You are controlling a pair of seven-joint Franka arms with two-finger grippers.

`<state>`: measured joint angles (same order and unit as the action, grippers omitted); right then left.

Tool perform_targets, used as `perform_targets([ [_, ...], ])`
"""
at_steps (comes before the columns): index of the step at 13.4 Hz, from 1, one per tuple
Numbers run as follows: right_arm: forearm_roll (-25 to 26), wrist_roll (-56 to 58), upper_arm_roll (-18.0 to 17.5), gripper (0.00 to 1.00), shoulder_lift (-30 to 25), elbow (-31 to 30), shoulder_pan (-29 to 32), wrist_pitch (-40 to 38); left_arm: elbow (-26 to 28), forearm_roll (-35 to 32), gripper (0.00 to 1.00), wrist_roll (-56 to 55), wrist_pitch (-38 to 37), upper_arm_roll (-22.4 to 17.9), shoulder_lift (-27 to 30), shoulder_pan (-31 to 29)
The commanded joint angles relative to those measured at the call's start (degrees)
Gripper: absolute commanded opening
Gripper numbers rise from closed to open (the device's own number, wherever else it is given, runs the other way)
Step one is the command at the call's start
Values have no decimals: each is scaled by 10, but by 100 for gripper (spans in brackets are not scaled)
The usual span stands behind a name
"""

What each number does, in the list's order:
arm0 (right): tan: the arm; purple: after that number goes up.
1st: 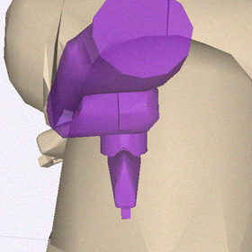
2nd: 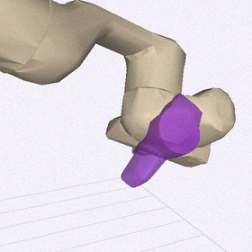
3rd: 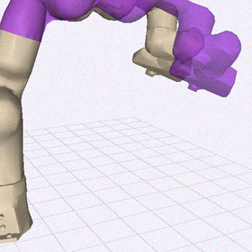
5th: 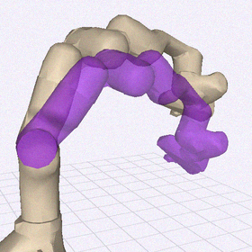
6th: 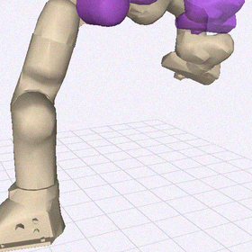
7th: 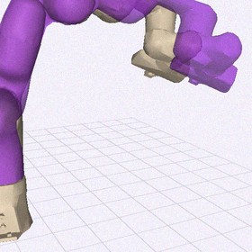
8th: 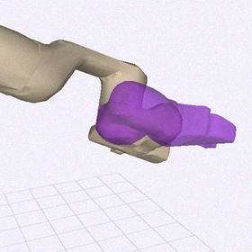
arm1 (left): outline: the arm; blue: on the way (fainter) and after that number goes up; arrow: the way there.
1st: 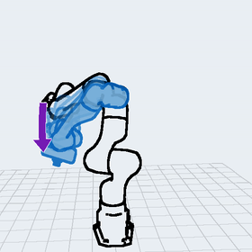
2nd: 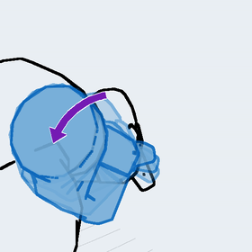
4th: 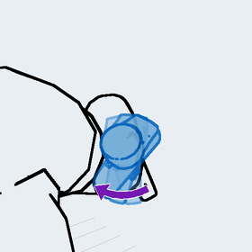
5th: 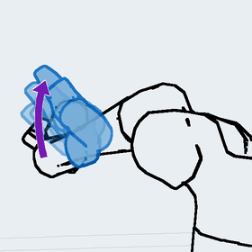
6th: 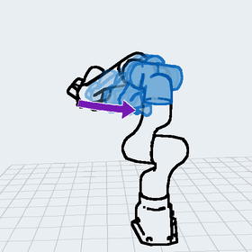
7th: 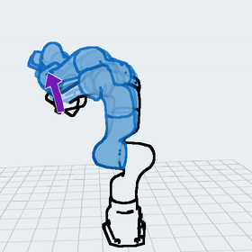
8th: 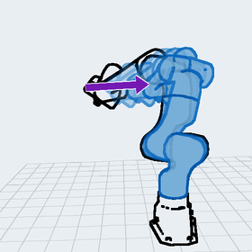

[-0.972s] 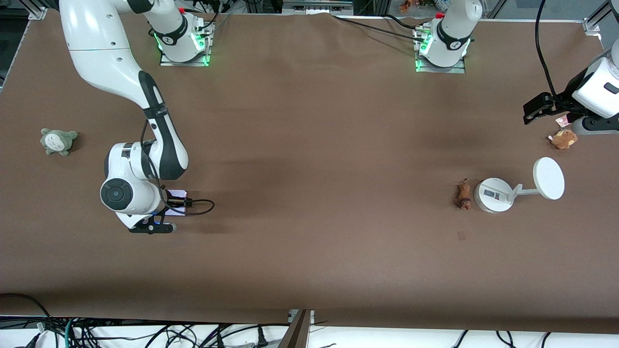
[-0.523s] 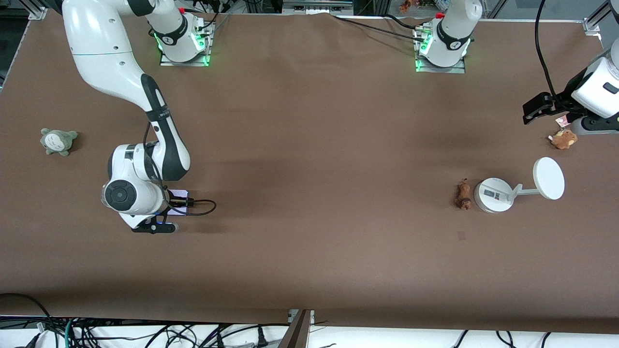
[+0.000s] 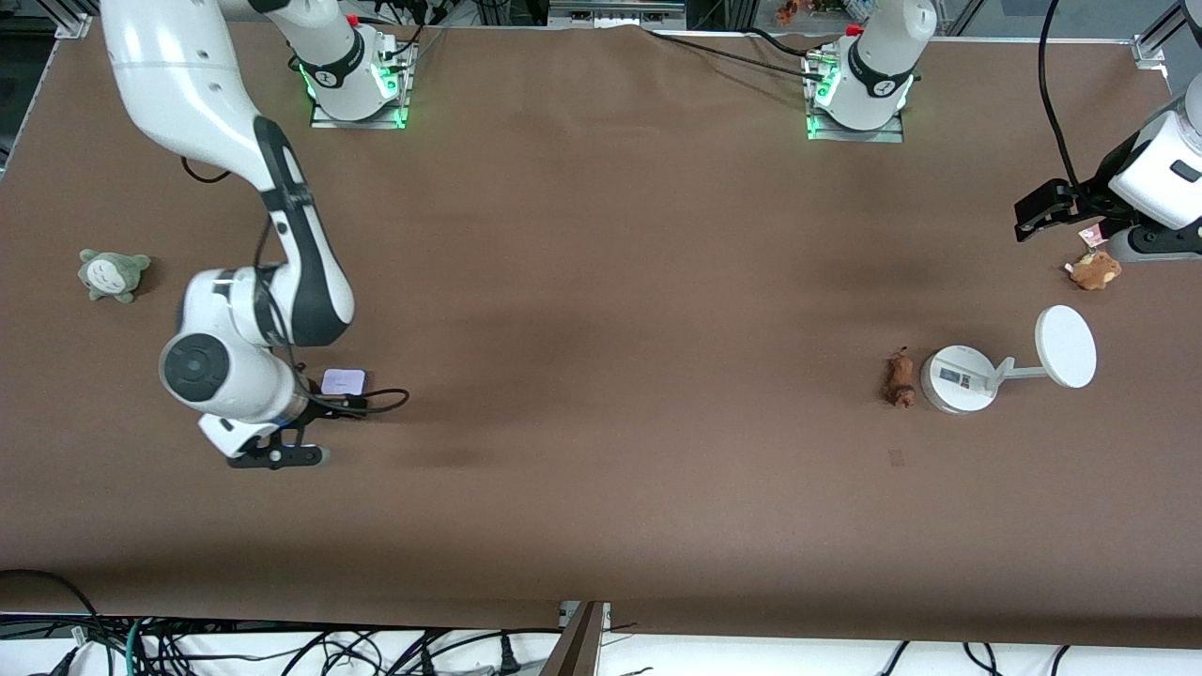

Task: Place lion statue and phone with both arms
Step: 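Carry the box with the right gripper and lower it beside the glass cup, then open the right gripper to release the box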

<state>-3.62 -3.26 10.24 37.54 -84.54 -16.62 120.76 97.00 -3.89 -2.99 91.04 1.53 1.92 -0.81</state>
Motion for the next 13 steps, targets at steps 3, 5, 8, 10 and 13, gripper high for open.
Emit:
perform_targets([
  [3,3,50,29,100,-125,1,6,-93,-15,11,100,11,-15,3,-3,3],
  [5,-3,51,48,100,-165,3,6,-163,-15,11,100,11,-17,4,-3,3],
  [8,-2,41,49,100,-193,41,7,-239,-15,11,100,11,-18,5,-3,3],
  [10,1,41,37,100,-216,44,19,-269,-15,11,100,13,-21,4,-3,2],
  [13,5,47,-32,100,-257,24,75,-295,-15,12,100,13,-23,4,-3,0],
])
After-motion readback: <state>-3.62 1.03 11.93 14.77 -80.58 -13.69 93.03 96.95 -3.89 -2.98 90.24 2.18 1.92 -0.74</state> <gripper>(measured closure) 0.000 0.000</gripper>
